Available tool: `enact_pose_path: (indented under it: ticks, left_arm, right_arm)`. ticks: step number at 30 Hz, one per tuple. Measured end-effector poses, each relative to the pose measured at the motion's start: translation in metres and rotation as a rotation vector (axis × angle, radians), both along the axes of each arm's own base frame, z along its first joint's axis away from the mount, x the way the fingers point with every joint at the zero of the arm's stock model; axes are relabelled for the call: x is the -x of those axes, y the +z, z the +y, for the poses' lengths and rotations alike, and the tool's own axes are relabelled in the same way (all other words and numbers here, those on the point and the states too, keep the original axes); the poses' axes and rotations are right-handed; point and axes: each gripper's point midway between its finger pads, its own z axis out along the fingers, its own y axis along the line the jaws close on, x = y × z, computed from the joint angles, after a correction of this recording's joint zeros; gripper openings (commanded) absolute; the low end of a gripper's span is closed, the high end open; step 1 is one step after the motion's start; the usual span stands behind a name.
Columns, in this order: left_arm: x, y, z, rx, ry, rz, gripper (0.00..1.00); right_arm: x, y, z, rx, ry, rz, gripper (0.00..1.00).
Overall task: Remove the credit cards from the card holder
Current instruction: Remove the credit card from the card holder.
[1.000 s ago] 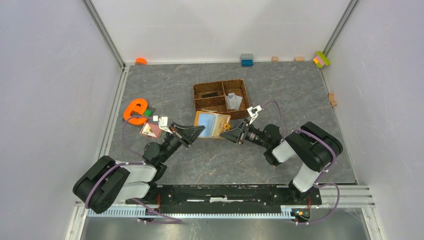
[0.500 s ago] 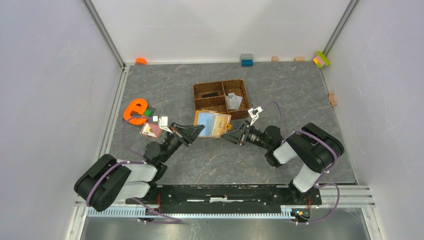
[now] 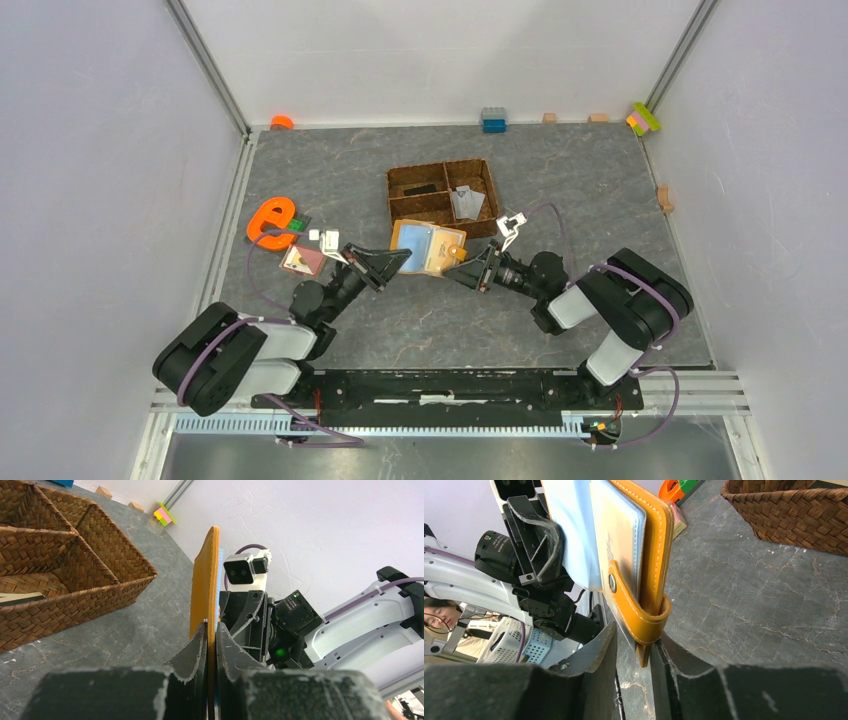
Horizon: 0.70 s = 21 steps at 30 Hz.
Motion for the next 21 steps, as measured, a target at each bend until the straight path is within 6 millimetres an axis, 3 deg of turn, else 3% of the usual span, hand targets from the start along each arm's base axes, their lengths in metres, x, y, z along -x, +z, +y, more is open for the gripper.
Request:
enact_pose_path:
  ticks: [7, 21]
  left_arm:
    - [-0.0007, -0.0020, -0.0014, -0.005, -0.005, 0.004, 0.02]
    - [-0.0036, -0.0057, -0.0023, -0.011, 0.000, 0.019, 0.02]
  right_arm:
    - [0.0035, 0.0019, -0.0017, -0.002, 0.005, -0.007, 0.39]
    - [0.0070, 0.0088, -0.0044, -0.005, 0.005, -0.049, 0.37]
